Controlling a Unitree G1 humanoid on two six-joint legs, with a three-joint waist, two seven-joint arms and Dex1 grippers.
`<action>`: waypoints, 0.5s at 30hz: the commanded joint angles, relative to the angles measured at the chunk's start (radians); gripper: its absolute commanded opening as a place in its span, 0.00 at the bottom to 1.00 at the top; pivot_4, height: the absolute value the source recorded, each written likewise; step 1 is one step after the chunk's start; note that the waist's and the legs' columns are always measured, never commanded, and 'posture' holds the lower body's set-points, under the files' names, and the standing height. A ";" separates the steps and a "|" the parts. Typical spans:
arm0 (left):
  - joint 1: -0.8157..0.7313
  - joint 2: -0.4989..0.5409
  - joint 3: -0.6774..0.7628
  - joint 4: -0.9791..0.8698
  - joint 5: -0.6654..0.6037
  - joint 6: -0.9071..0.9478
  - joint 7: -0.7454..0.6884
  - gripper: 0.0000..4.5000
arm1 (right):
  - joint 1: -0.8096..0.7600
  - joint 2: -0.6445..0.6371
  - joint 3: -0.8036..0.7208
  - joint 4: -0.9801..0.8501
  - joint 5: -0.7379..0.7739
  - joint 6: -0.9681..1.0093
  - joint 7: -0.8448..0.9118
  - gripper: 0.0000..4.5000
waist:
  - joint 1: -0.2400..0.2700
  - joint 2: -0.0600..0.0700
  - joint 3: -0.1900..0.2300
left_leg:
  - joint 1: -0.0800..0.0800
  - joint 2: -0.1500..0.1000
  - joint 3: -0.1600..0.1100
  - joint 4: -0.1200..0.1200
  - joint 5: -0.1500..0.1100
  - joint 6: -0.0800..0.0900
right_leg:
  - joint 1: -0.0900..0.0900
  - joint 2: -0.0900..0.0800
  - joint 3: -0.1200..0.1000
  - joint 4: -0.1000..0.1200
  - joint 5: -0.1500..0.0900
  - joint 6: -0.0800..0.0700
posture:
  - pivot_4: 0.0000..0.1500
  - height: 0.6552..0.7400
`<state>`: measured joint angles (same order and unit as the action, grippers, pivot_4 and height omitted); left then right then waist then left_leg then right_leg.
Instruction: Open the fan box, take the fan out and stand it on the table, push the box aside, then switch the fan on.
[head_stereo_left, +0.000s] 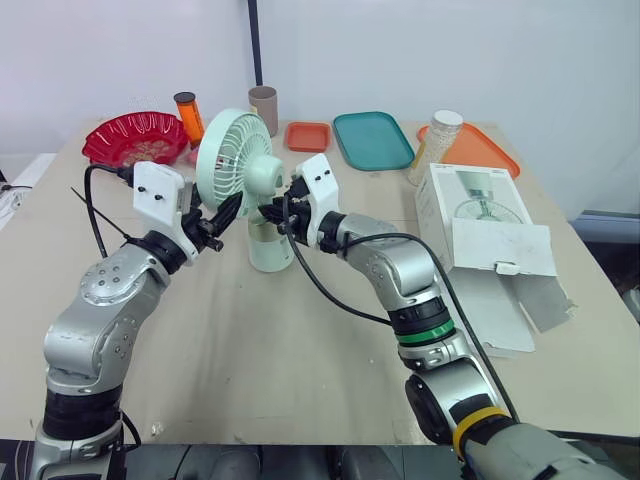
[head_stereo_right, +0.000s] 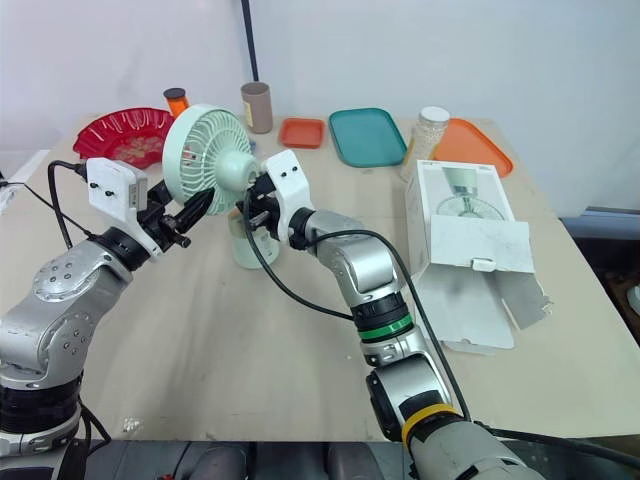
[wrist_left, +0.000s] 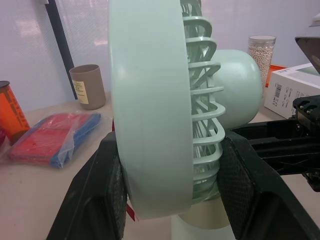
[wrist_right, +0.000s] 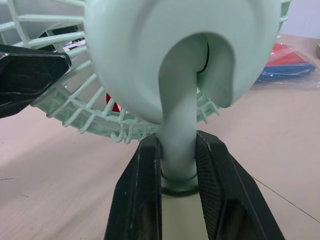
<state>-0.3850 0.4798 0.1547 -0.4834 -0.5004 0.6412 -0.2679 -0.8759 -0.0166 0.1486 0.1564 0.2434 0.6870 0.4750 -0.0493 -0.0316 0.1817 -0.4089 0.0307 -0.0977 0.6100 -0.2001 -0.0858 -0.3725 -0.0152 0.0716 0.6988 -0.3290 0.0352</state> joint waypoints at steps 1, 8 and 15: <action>-0.039 -0.006 0.015 -0.067 -0.008 -0.018 0.002 0.44 | -0.020 0.021 0.004 -0.024 0.013 -0.020 0.011 0.10 | 0.000 0.000 0.000 | 0.000 0.000 0.000 0.000 0.000 0.000 | 0.000 0.000 0.000 0.000 0.000 0.000 | 1.00 1.00; -0.015 0.009 0.010 -0.079 -0.040 0.017 -0.034 0.44 | -0.022 0.024 -0.001 -0.017 0.013 -0.028 0.010 0.10 | 0.000 0.000 0.000 | 0.000 0.000 0.000 0.000 0.000 0.000 | 0.000 0.000 0.000 0.000 0.000 0.000 | 1.00 1.00; 0.004 0.043 0.079 -0.098 -0.128 0.044 -0.089 0.99 | -0.025 0.026 -0.015 -0.011 0.018 -0.033 0.007 0.09 | -0.001 0.000 0.000 | 0.000 0.000 0.000 0.000 0.000 0.000 | 0.000 0.000 0.000 0.000 0.000 0.000 | 1.00 1.00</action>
<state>-0.3770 0.5012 0.1948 -0.5309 -0.5967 0.6951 -0.3332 -0.8755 -0.0048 0.1502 0.1816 0.2435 0.6863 0.4786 -0.0498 -0.0315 0.1817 -0.4089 0.0309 -0.0977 0.6099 -0.2001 -0.0858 -0.3725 -0.0152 0.0716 0.6987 -0.3290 0.0351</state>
